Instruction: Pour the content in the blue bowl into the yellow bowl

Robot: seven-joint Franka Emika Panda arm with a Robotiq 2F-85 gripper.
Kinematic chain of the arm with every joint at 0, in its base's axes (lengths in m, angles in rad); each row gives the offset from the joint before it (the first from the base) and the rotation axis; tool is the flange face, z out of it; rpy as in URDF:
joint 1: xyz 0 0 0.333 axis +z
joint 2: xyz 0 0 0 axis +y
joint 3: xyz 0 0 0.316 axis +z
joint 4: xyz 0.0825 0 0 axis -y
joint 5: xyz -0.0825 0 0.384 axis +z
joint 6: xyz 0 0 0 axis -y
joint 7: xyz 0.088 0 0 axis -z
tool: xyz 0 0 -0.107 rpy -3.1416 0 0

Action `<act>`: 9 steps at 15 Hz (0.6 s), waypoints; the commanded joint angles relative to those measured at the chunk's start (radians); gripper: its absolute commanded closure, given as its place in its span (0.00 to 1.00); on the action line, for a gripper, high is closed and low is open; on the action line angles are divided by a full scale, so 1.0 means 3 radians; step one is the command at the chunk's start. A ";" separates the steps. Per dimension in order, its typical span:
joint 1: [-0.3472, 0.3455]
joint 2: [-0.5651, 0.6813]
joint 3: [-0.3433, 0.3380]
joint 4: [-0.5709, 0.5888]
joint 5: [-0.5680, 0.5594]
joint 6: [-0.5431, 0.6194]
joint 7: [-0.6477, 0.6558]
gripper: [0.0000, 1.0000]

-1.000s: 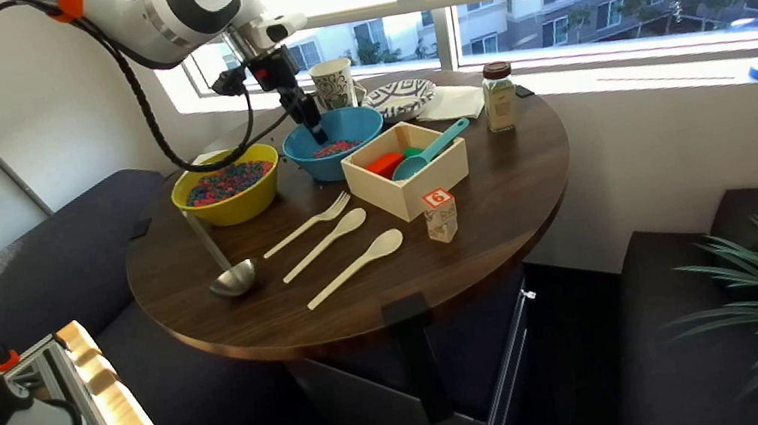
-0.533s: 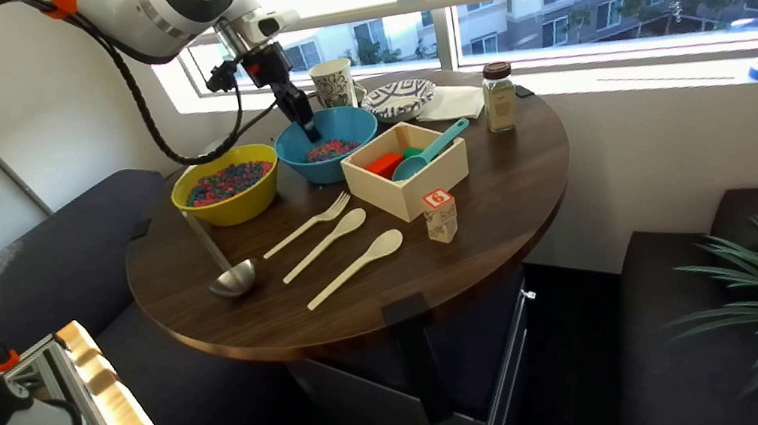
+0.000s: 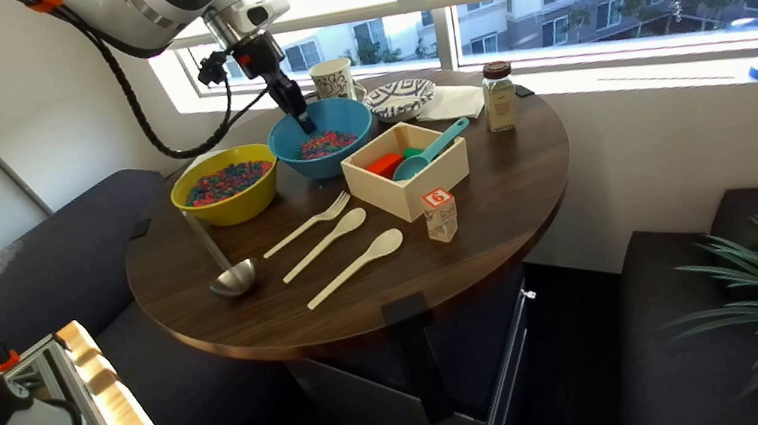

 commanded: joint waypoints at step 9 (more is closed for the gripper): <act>-0.0003 -0.0797 0.0213 -0.0441 0.0062 -0.0447 0.0063 0.99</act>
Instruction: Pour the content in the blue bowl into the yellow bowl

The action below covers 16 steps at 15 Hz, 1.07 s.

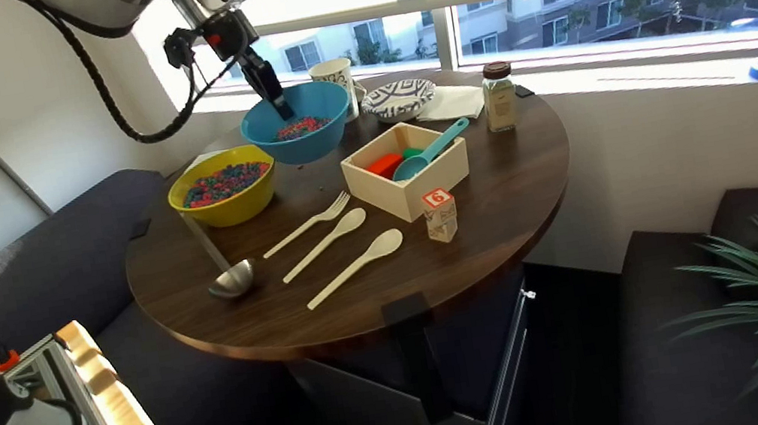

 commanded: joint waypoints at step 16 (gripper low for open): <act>0.0034 -0.1327 0.0216 -0.0833 0.2110 -0.0289 -0.1461 0.99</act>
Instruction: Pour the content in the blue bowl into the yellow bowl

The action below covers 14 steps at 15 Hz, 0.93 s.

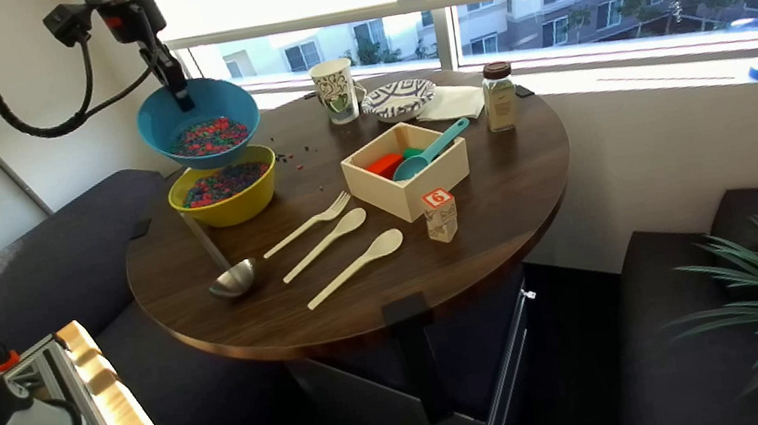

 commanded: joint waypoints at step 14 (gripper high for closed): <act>-0.0062 -0.0333 -0.0406 -0.0001 0.1254 -0.0993 -0.1425 0.99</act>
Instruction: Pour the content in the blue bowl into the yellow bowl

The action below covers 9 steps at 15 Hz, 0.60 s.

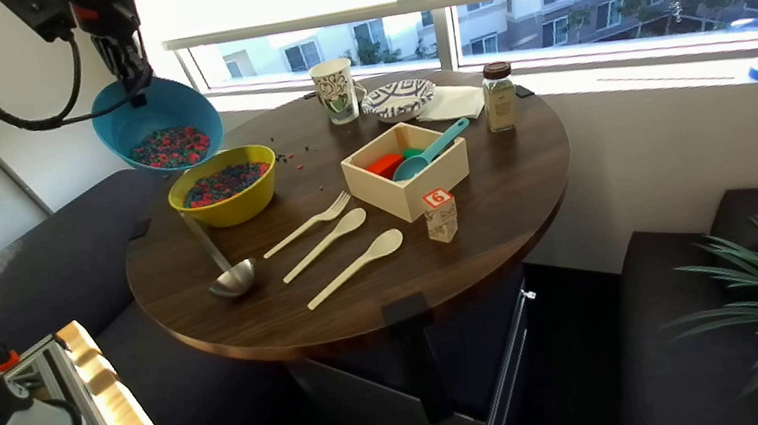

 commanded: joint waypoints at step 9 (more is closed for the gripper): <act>-0.0168 0.0014 -0.0466 0.0080 0.0643 -0.0629 -0.0982 0.99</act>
